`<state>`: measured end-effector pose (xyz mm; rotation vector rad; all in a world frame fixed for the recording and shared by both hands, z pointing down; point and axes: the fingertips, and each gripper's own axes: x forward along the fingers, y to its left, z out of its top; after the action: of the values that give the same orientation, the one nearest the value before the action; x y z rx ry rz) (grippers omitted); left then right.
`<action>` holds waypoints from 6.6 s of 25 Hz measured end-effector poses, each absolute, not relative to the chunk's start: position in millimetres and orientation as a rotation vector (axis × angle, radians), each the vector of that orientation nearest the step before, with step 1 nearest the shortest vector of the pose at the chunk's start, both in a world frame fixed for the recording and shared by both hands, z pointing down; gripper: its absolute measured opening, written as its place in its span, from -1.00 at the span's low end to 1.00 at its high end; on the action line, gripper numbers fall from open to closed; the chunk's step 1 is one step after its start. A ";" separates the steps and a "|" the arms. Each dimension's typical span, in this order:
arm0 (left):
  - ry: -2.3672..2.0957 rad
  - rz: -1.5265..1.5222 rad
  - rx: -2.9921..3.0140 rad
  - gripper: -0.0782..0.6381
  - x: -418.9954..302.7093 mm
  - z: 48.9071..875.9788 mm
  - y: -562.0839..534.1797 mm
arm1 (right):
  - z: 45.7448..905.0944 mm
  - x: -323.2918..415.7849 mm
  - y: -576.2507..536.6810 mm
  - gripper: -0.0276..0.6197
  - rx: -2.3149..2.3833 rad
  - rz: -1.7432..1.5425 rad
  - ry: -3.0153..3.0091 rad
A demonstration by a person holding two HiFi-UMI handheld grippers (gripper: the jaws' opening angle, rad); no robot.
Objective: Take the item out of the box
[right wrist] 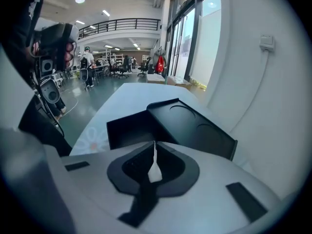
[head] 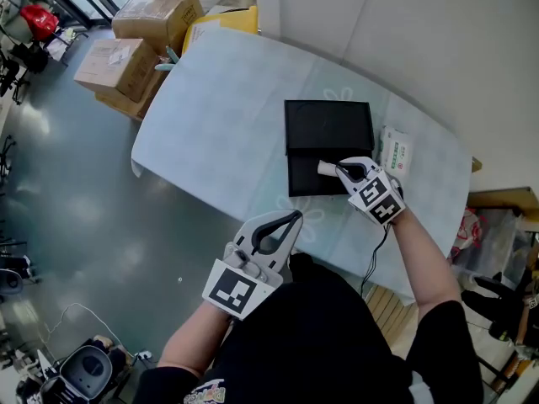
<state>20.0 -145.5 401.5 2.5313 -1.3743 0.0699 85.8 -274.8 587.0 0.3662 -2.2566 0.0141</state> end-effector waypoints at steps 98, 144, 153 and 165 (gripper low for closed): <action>-1.131 0.030 2.727 -0.76 -29.8 358.6 -42.4 | 417.2 38.2 -136.1 -0.50 0.894 -0.003 -2.432; -1.018 0.022 2.817 -0.76 -25.1 357.2 46.5 | 374.4 31.8 49.1 -0.50 1.211 0.064 -2.590; -1.019 0.029 2.822 -0.76 -21.4 356.8 48.4 | 373.3 36.2 50.5 -0.50 1.219 0.051 -2.583; -1.026 0.023 2.822 -0.76 -22.9 354.4 43.1 | 364.2 35.1 42.0 -0.50 1.227 0.051 -2.587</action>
<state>-22.9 43.1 354.4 2.8219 -1.0264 0.0234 35.1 42.0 364.2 1.2272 -2.5872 0.0514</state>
